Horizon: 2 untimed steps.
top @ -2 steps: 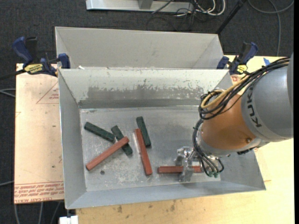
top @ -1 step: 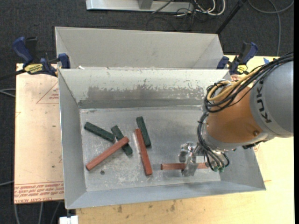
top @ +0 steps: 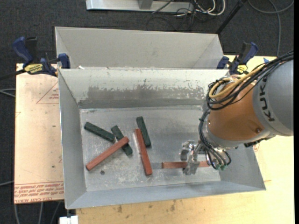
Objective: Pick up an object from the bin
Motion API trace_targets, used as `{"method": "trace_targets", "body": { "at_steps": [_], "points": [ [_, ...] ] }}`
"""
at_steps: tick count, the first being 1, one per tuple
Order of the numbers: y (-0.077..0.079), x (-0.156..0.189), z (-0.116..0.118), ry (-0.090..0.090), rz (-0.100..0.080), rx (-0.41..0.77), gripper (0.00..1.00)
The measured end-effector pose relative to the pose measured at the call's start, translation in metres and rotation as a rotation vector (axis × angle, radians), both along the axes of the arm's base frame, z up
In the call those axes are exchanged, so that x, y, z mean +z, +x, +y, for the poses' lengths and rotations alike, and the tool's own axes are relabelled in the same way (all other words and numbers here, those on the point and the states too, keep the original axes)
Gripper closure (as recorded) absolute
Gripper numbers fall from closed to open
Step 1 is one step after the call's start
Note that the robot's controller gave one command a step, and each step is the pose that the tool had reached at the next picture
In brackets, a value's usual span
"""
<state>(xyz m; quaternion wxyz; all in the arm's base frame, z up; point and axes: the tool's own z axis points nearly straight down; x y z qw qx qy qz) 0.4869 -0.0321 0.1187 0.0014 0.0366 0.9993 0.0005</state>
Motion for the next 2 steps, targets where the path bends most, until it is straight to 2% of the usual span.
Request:
{"method": "trace_targets", "body": {
  "at_steps": [1, 2],
  "points": [
    [0.002, 0.048, 0.000, 0.000, -0.004, 0.001, 1.00],
    [0.003, 0.073, 0.000, 0.000, -0.003, 0.002, 1.00]
  ]
}}
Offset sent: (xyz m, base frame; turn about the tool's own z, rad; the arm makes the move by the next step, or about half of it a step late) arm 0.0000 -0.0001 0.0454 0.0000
